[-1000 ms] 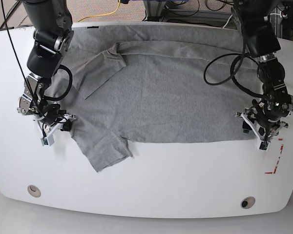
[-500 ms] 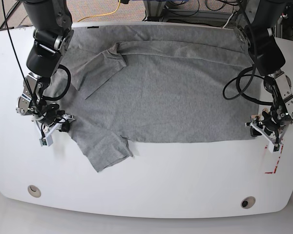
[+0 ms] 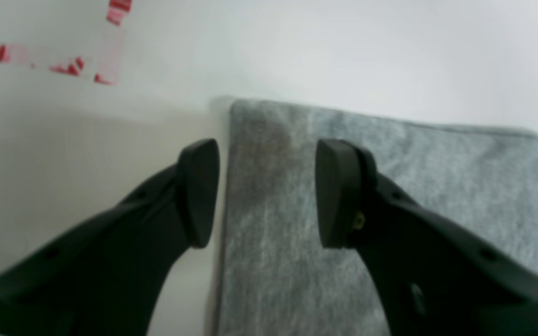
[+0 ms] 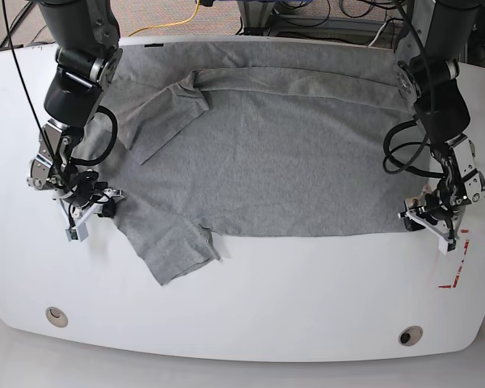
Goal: Layout the t-shirt on the table in an organized manner, then fold the t-shirt properly
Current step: 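Lower both grippers to the hem edge and grasp it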
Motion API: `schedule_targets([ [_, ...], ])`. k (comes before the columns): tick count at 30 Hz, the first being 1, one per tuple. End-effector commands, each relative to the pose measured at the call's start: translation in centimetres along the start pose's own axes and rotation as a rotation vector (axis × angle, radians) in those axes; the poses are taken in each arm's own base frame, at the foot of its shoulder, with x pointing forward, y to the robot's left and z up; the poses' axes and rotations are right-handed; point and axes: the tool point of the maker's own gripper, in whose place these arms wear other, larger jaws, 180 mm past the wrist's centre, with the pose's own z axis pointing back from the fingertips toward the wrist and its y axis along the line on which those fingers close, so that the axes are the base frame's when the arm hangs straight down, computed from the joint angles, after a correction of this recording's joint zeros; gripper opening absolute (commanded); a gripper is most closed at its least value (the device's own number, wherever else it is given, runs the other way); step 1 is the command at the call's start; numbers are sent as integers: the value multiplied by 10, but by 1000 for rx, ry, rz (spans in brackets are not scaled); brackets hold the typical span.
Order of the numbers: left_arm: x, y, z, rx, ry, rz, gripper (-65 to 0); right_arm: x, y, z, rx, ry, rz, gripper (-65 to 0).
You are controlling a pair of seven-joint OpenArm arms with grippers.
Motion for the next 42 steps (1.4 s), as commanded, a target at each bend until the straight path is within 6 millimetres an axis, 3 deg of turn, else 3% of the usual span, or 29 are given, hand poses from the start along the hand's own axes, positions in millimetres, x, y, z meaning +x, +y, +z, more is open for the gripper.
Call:
schedule_targets([
  [1, 21, 9, 0, 17, -61, 12, -336, 30, -7, 9, -13, -75, 15, -614],
  [16, 18, 21, -2, 59, -62, 32, -336, 30, -7, 9, -13, -78, 15, -614],
  [28, 10, -10, -13, 10, -26, -43, -336, 30, -4, 7, -6, -78, 12, -614],
  [36, 12, -15, -14, 2, -32, -43, -349, 30, -2, 6, -3, -78, 11, -614],
  [38, 13, -16, -14, 2, -34, -43, -381, 29, -2, 6, -3, -76, 10, -614],
  [42, 13, -16, -14, 1, -35, -44, -511, 29, -2, 6, -3, -76, 10, -614],
])
